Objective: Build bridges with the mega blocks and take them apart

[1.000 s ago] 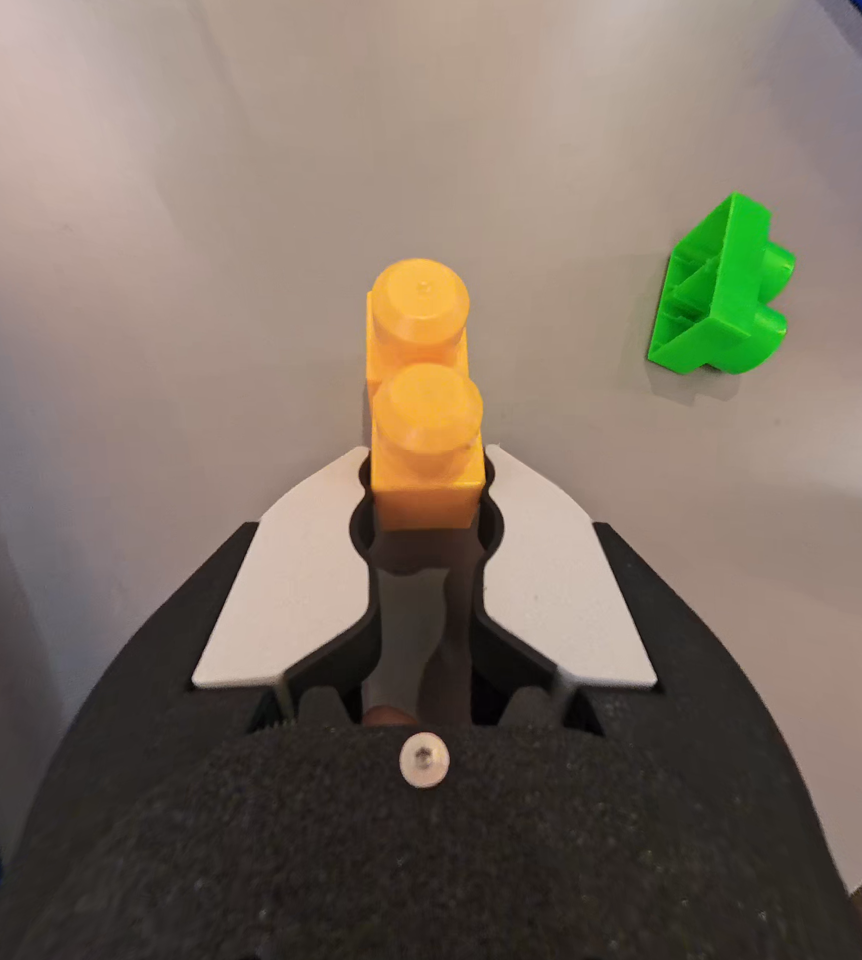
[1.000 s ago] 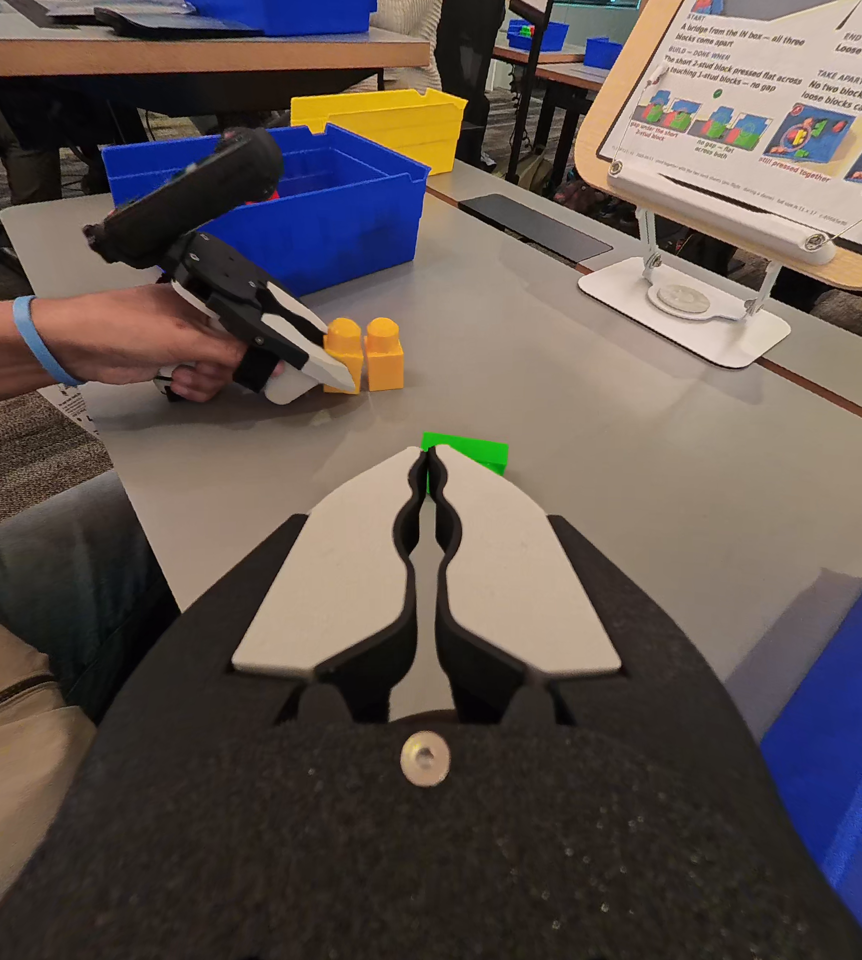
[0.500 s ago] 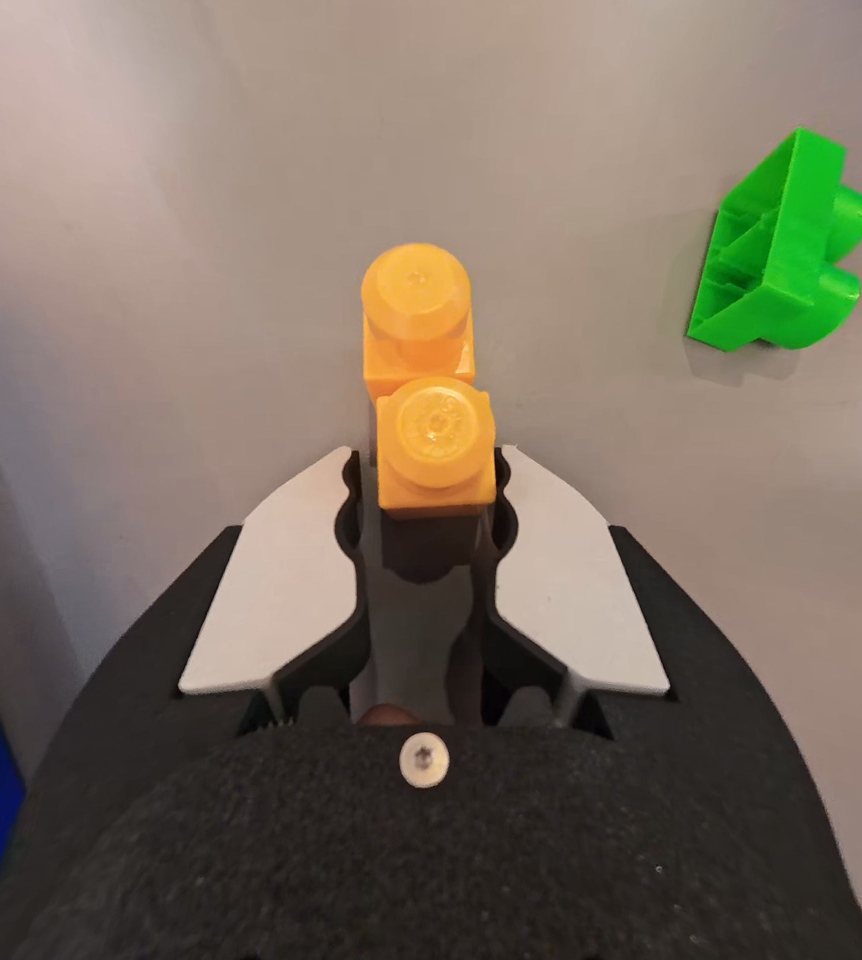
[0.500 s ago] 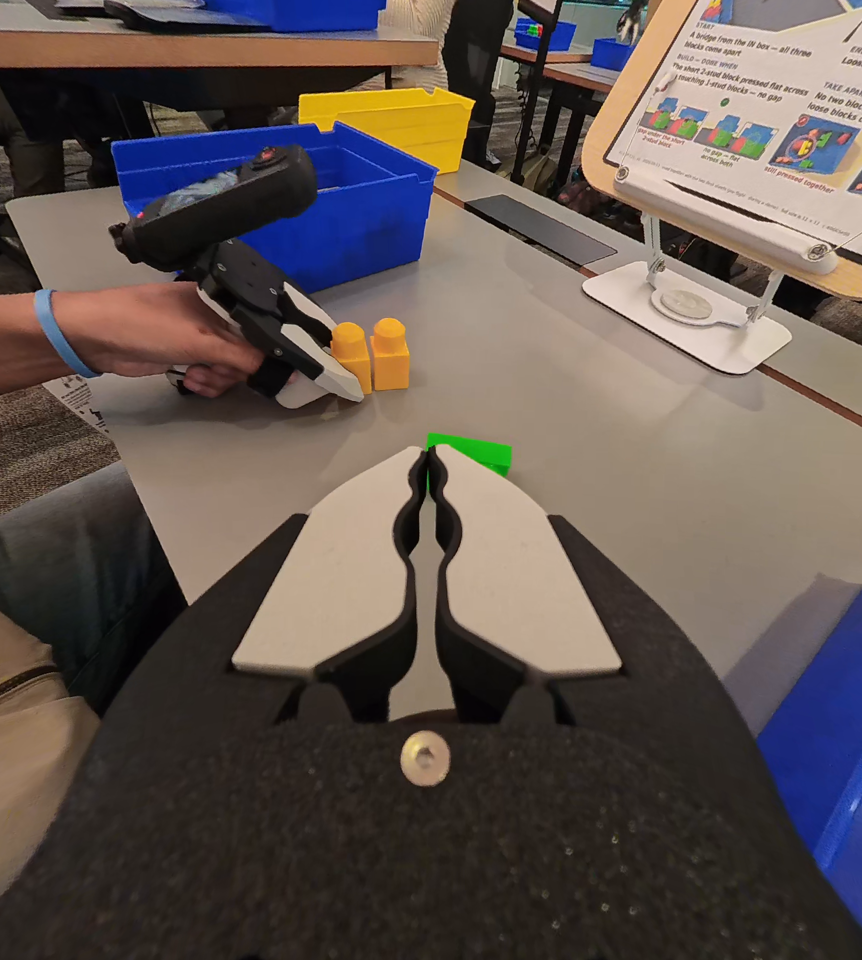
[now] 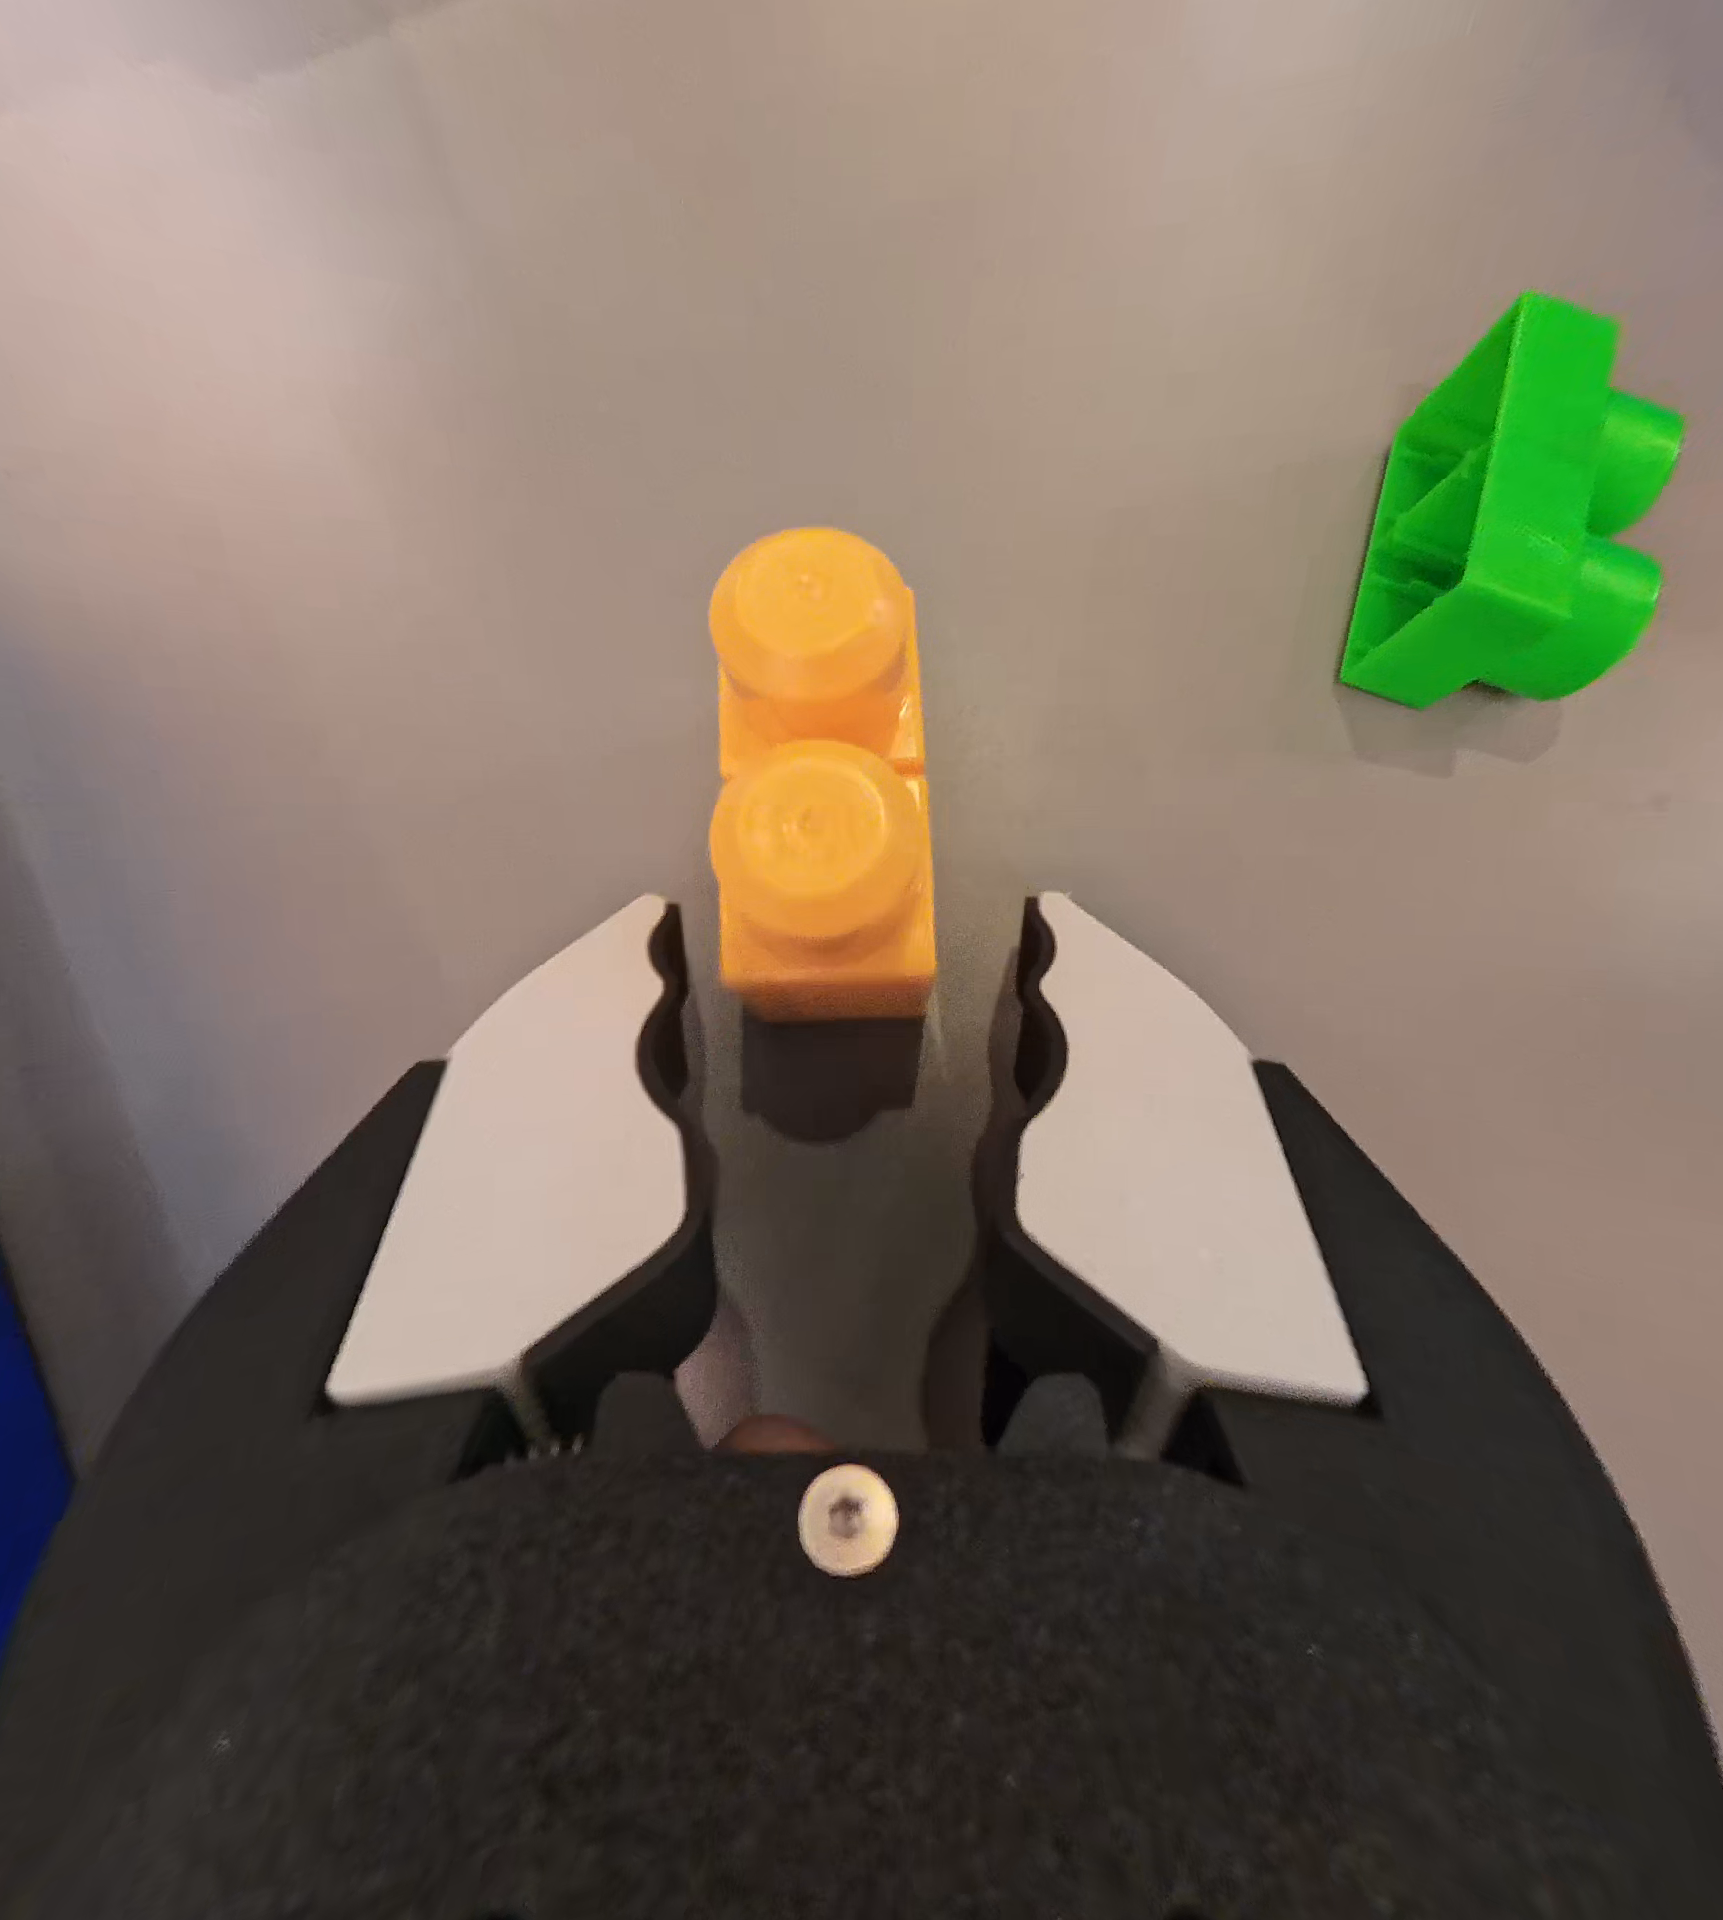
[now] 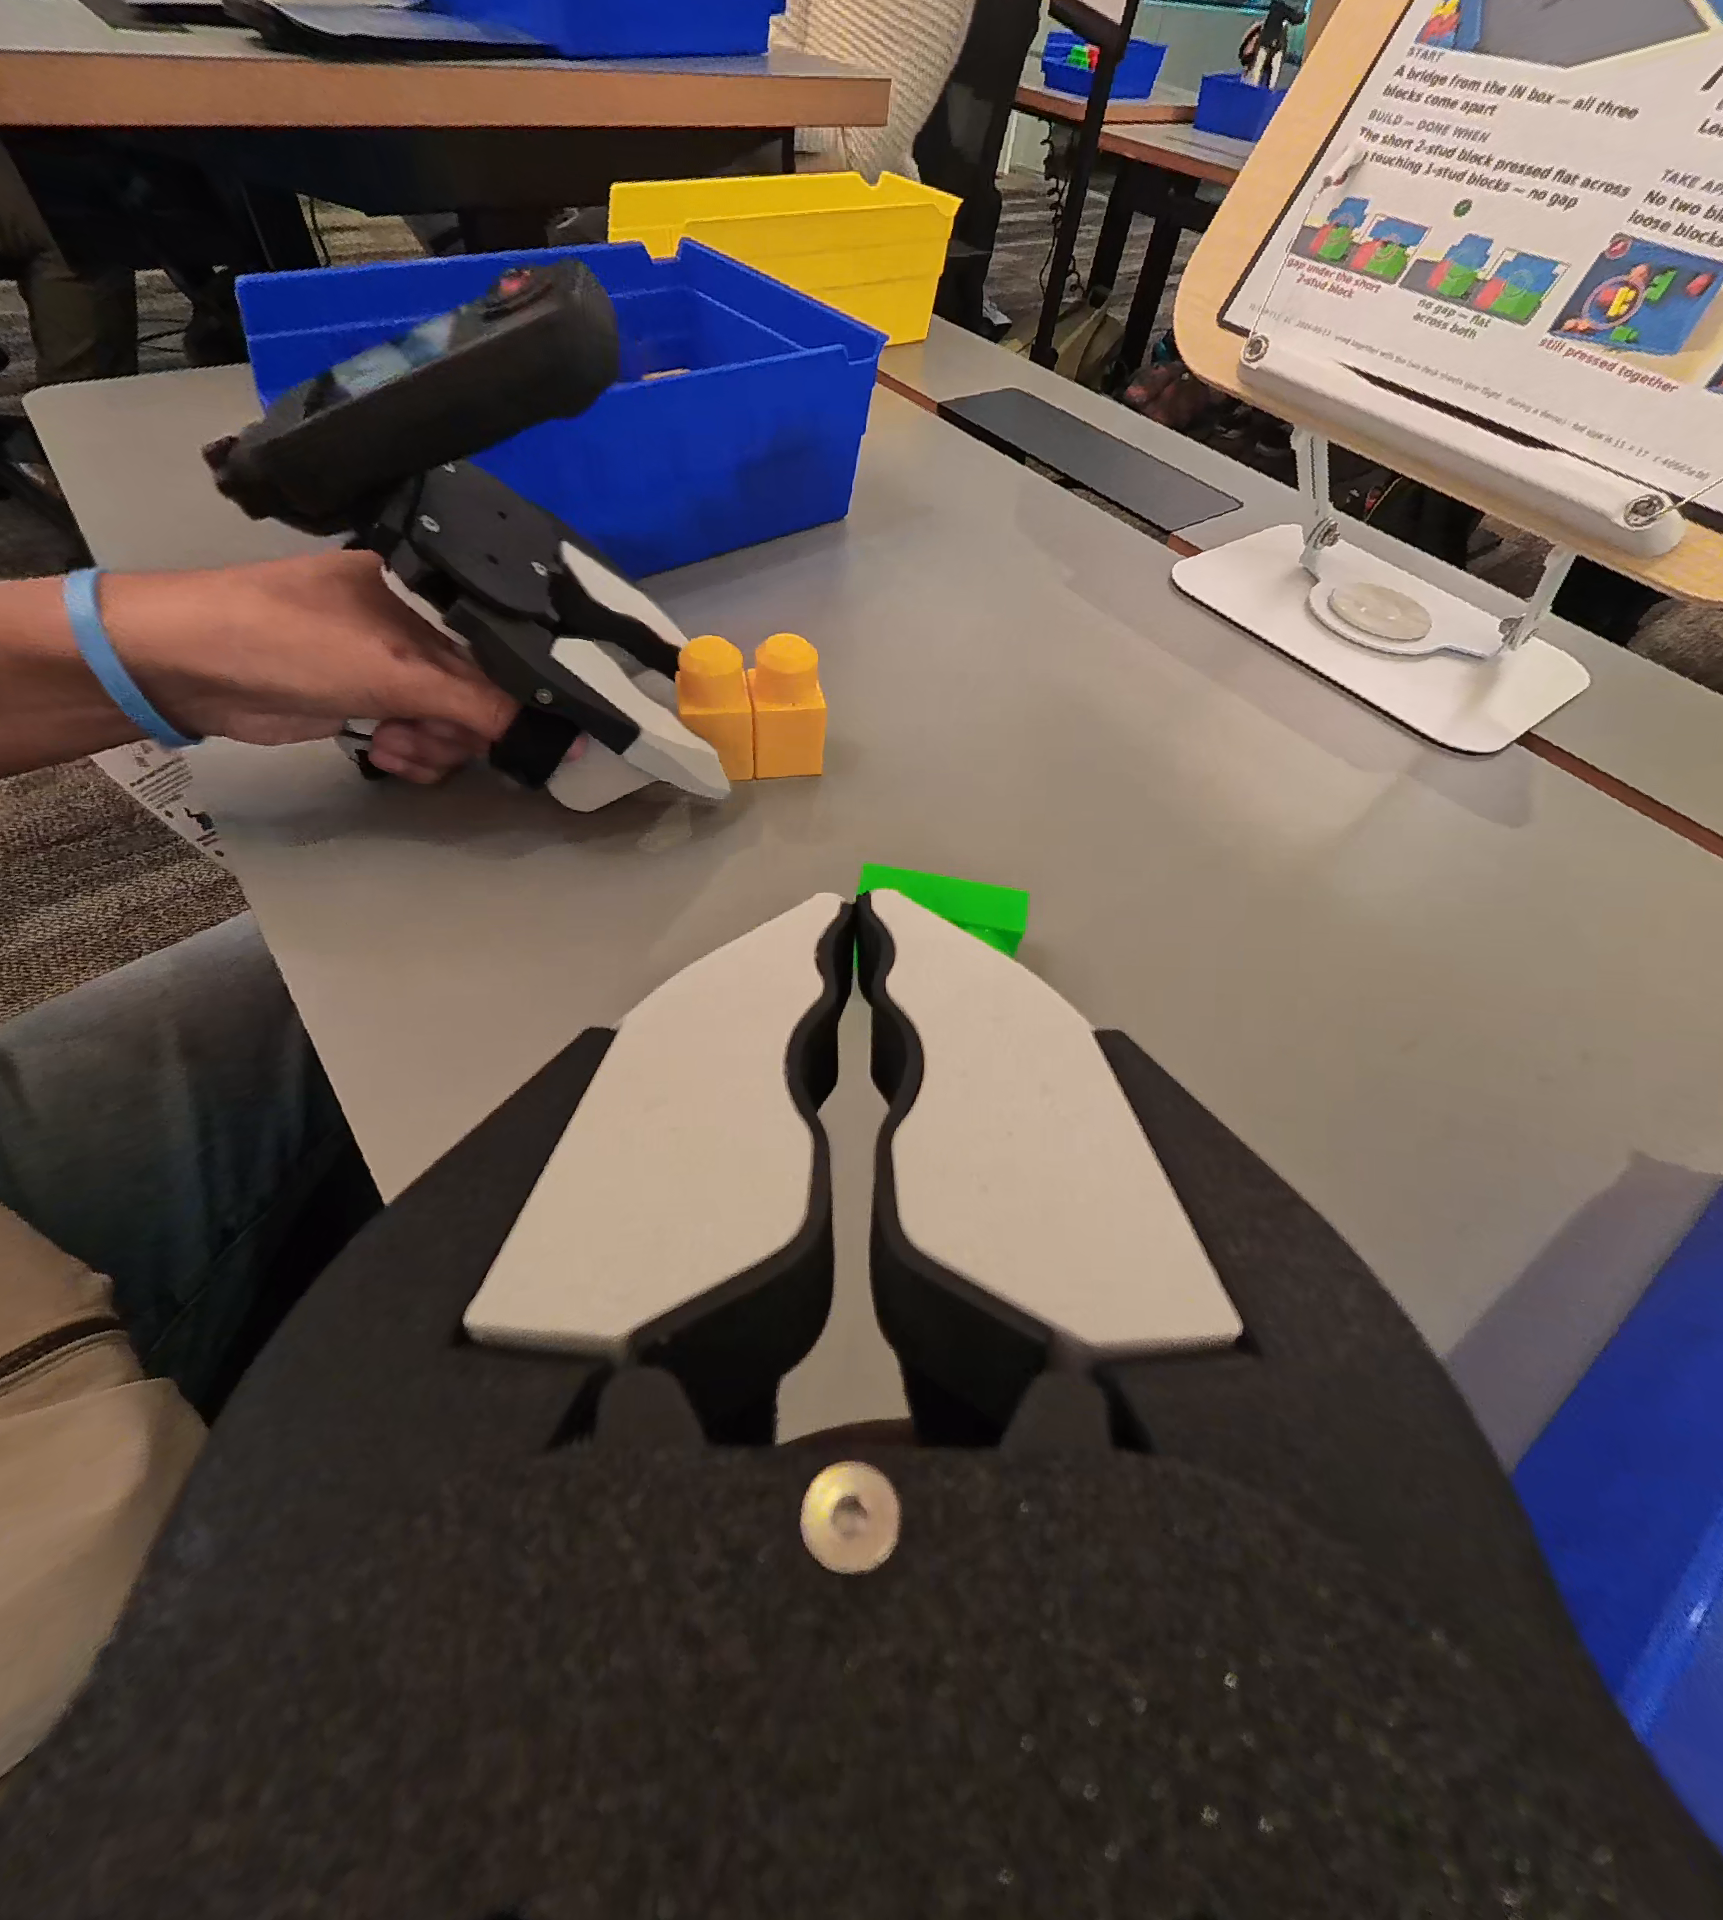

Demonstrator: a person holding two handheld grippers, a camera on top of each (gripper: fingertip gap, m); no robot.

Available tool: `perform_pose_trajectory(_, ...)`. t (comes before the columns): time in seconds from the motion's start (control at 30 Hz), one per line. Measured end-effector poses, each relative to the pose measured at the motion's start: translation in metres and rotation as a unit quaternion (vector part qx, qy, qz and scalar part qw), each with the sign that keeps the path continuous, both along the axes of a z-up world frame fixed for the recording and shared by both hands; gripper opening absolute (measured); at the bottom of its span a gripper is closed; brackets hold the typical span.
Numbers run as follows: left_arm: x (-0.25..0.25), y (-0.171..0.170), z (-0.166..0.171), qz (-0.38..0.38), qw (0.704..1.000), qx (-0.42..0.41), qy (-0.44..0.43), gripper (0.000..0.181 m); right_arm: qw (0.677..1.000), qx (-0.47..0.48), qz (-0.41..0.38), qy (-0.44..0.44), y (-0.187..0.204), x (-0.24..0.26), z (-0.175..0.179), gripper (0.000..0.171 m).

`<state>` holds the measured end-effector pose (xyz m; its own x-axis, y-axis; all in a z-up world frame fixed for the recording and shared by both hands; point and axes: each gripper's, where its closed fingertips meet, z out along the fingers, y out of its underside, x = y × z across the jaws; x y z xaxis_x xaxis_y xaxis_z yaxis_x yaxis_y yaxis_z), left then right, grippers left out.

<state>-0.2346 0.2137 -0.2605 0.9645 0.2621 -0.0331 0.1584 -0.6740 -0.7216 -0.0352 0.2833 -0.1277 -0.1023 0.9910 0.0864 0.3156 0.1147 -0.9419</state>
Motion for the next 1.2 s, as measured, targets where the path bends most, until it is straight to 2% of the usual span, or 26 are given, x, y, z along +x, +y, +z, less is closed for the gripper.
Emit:
perform_pose_trajectory(0.27,0.007,-0.027,0.021,0.047,0.995,0.065,0.059,0.064,1.000,0.001,0.001,0.007,0.001,0.001,0.003,0.000)
perform_pose_trajectory(0.33,0.006,-0.023,0.022,0.052,0.995,0.064,0.058,0.064,1.000,0.001,0.002,0.008,0.000,0.001,0.004,0.000)
perform_pose_trajectory(0.5,0.002,-0.007,-0.004,0.061,0.998,0.000,-0.016,0.067,1.000,0.004,0.003,0.013,-0.001,0.004,0.008,0.000)
perform_pose_trajectory(1.2,-0.011,0.019,-0.007,0.042,0.999,-0.016,0.012,0.054,1.000,0.003,0.000,0.019,0.002,0.008,0.013,0.000)
